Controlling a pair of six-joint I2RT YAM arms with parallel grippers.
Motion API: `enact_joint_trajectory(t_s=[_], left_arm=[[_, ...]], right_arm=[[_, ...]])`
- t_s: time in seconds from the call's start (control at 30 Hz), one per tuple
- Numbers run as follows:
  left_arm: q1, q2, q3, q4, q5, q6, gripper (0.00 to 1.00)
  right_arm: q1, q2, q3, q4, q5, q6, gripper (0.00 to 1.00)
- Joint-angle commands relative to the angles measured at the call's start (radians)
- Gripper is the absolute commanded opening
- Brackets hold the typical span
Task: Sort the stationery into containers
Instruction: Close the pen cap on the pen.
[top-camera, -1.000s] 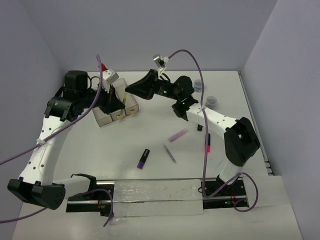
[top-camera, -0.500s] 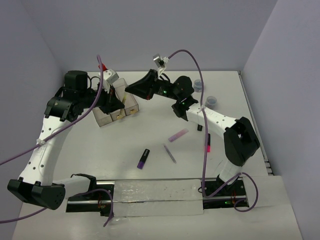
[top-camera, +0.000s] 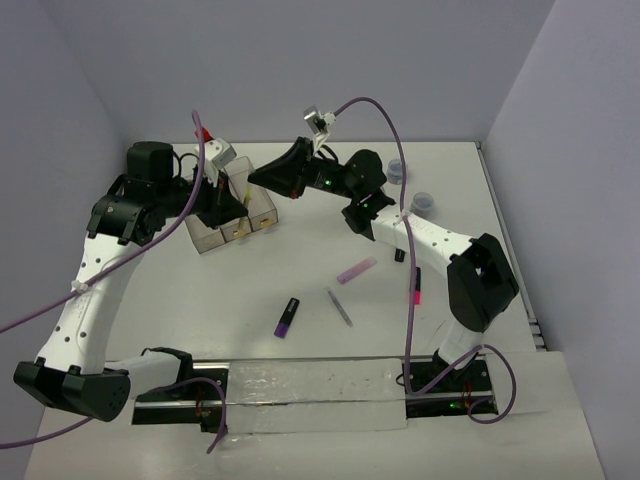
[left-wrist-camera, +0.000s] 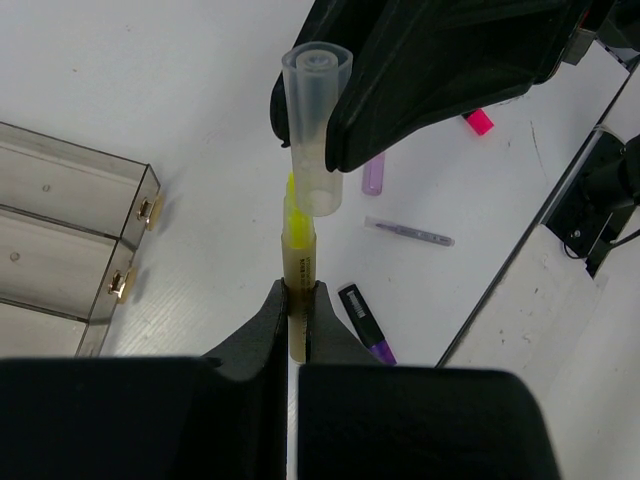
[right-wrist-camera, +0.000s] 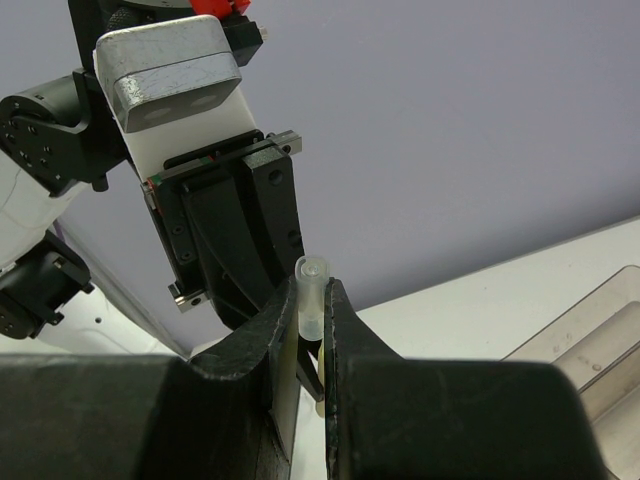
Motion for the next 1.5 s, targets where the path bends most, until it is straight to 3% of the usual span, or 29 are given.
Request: enact_joint_trajectory(t_s=[0.0,1.47], left_arm=[[0.003,-0.031,0.01,0.027,0.025,0.013,0.0],[0.003,-0.028,-0.013,0.016,0.003,0.025,0.0]], right_arm=[[-0.002,0.015,0.039,0.004,0.006,-0.015,0.0],[-0.025,-0.003,0.059,-0.004,0.001,-0.004,0.0]])
